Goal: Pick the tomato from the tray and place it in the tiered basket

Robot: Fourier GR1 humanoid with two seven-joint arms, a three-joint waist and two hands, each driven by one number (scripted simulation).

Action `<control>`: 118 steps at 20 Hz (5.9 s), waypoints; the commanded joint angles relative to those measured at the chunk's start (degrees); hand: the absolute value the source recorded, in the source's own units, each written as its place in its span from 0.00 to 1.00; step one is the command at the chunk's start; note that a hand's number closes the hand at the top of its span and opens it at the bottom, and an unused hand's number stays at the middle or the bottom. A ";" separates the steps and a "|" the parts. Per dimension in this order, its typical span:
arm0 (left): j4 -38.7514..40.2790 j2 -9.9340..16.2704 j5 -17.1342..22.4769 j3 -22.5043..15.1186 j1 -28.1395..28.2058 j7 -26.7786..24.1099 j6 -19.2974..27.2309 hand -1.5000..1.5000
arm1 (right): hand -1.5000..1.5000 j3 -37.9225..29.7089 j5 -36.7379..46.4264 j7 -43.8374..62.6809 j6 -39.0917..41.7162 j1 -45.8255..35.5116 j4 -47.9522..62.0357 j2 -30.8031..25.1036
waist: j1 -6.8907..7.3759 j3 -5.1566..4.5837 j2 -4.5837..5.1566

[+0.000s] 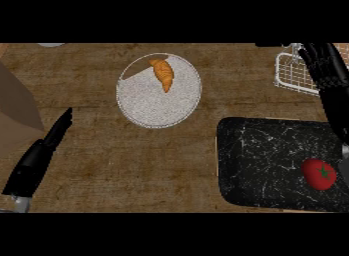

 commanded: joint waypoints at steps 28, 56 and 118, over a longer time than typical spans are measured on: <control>4.26 -4.92 -2.88 6.87 -6.40 5.31 6.40 0.50 | 0.00 -23.19 -8.91 20.04 25.05 36.79 -1.77 -34.63 | 1.47 0.17 -2.41; 9.21 -10.73 -9.65 13.89 -9.57 4.08 1.51 0.50 | 0.00 -13.11 10.38 41.98 35.35 20.40 1.87 -17.68 | 1.40 0.29 -2.36; 7.84 -19.72 -19.67 20.21 -10.73 5.48 -3.41 0.50 | 1.00 -15.35 39.36 41.41 41.14 15.37 -2.71 14.42 | 1.31 0.26 -2.34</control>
